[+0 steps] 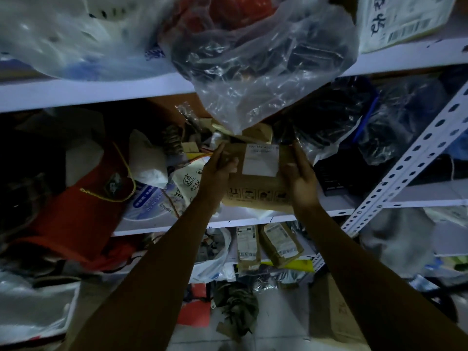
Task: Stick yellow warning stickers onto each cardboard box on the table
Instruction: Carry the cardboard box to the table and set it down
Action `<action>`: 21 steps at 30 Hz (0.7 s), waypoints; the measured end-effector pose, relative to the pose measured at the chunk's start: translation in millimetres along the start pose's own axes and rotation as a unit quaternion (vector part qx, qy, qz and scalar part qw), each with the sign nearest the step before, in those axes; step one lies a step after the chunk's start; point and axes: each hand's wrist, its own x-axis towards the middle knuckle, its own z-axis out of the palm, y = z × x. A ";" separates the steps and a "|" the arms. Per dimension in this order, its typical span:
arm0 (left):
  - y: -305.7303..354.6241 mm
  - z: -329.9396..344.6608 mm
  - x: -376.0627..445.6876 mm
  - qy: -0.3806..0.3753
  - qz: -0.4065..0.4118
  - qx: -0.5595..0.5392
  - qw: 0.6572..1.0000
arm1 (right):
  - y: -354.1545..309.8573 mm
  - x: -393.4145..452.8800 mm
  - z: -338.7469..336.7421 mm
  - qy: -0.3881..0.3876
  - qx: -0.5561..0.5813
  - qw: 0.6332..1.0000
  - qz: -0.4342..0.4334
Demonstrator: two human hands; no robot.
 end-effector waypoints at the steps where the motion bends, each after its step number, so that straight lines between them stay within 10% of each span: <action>1: -3.7 -0.6 1.3 -0.001 -0.001 -0.009 1.000 | 4.9 1.1 -1.0 -0.003 0.026 1.000 0.009; 21: 28.4 -3.4 -25.8 -0.059 0.013 0.009 0.998 | -24.1 -39.6 -3.9 0.040 0.018 0.999 -0.006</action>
